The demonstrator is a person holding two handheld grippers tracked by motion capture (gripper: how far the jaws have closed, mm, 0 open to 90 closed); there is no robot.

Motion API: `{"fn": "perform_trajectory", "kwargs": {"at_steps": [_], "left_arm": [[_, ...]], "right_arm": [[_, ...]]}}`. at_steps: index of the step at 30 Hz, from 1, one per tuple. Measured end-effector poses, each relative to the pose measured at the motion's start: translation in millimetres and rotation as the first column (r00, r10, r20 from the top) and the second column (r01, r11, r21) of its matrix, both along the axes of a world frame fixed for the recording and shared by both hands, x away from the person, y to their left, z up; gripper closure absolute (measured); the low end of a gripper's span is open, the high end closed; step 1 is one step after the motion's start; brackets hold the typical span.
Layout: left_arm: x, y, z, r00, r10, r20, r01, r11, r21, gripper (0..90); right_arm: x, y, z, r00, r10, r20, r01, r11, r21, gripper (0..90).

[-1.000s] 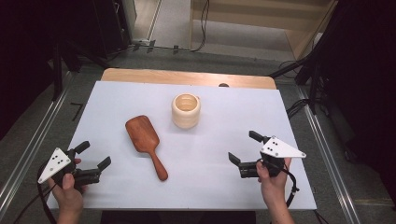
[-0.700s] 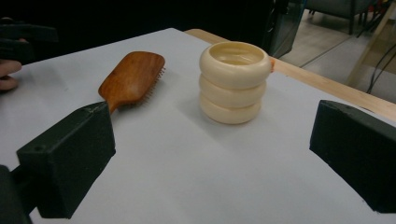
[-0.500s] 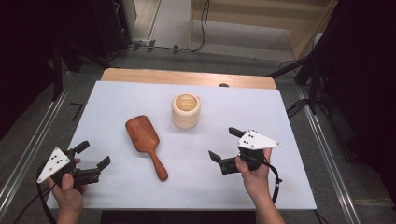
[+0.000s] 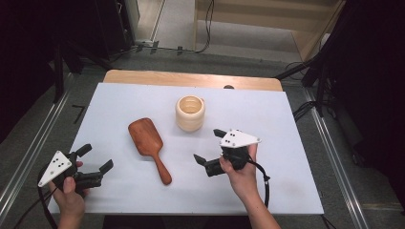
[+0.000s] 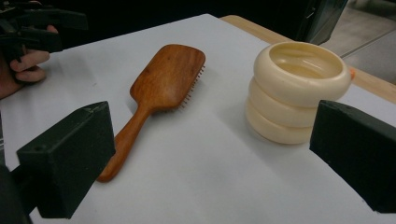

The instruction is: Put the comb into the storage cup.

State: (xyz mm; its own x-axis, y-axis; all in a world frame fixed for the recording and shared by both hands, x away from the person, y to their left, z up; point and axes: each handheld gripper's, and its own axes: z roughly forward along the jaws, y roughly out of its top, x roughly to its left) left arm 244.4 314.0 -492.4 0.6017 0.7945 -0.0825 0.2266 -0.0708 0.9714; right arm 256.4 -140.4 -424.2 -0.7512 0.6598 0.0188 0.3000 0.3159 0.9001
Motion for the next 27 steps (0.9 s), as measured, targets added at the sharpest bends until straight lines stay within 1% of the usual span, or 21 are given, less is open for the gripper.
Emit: {"fn": "perform_trajectory", "kwargs": {"at_steps": [3, 9, 11, 12, 14, 15, 16, 17, 18, 19, 20, 22, 24, 27], "left_arm": [[0.0, 0.1, 0.0, 1.0, 0.0, 0.0, 0.0, 1.0, 0.0, 0.3], [0.1, 0.1, 0.0, 1.0, -0.001, 0.0, 0.001, 1.0, -0.001, 0.3], [0.0, 0.0, 0.0, 1.0, -0.001, 0.0, 0.001, 1.0, -0.002, 0.3], [0.1, 0.0, 0.0, 1.0, -0.001, 0.0, 0.001, 1.0, -0.002, 0.3], [0.1, 0.2, 0.1, 1.0, -0.002, 0.0, 0.002, 1.0, -0.001, 0.3], [0.2, 0.2, 0.1, 1.0, -0.002, -0.001, 0.002, 1.0, -0.002, 0.3], [0.2, 0.1, 0.1, 1.0, -0.002, 0.0, 0.002, 1.0, -0.003, 0.3], [0.2, 0.1, 0.1, 1.0, -0.003, 0.0, 0.003, 1.0, -0.003, 0.3], [0.3, 0.2, 0.1, 1.0, -0.003, 0.0, 0.003, 1.0, -0.002, 0.3], [0.2, 0.1, 0.1, 1.0, -0.004, -0.001, 0.004, 1.0, -0.002, 0.3], [0.3, 0.1, 0.1, 1.0, -0.004, 0.0, 0.004, 1.0, -0.002, 0.3], [0.3, 0.0, 0.1, 1.0, -0.004, 0.0, 0.004, 1.0, -0.003, 0.3], [0.3, 0.0, 0.1, 1.0, -0.003, 0.0, 0.003, 1.0, -0.005, 0.3], [0.4, 0.2, 0.1, 1.0, -0.005, 0.0, 0.005, 1.0, -0.005, 0.3]], "right_arm": [[0.8, 4.9, -0.2, 0.9999, 0.008, -0.007, -0.008, 1.0, -0.001, 0.0], [4.4, 22.0, -2.0, 0.9991, 0.038, -0.019, -0.038, 0.9992, -0.009, 0.0], [5.3, 27.3, -2.8, 0.9985, 0.043, -0.034, -0.043, 0.999, -0.008, 0.0], [7.1, 32.8, -4.8, 0.9972, 0.055, -0.05, -0.055, 0.9985, -0.002, 0.0], [7.6, 35.7, -5.8, 0.9965, 0.059, -0.059, -0.059, 0.9982, -0.006, 0.0], [8.7, 42.1, -8.1, 0.9951, 0.065, -0.074, -0.066, 0.9977, -0.016, 0.0], [8.7, 42.1, -8.1, 0.9951, 0.065, -0.074, -0.066, 0.9977, -0.016, 0.0], [10.3, 48.3, -10.6, 0.9936, 0.076, -0.084, -0.078, 0.9967, -0.023, 0.0], [11.1, 51.5, -11.8, 0.9929, 0.076, -0.091, -0.079, 0.9965, -0.027, 0.0], [11.1, 51.5, -11.8, 0.9929, 0.076, -0.091, -0.079, 0.9965, -0.027, 0.0], [11.6, 54.7, -12.9, 0.9919, 0.077, -0.101, -0.081, 0.9963, -0.029, 0.0], [13.5, 60.0, -15.2, 0.9911, 0.081, -0.106, -0.084, 0.9959, -0.032, 0.0], [17.0, 69.5, -19.8, 0.9882, 0.085, -0.128, -0.09, 0.9951, -0.04, 0.0], [19.2, 73.9, -22.5, 0.9854, 0.09, -0.145, -0.096, 0.9947, -0.037, 0.0]]}}
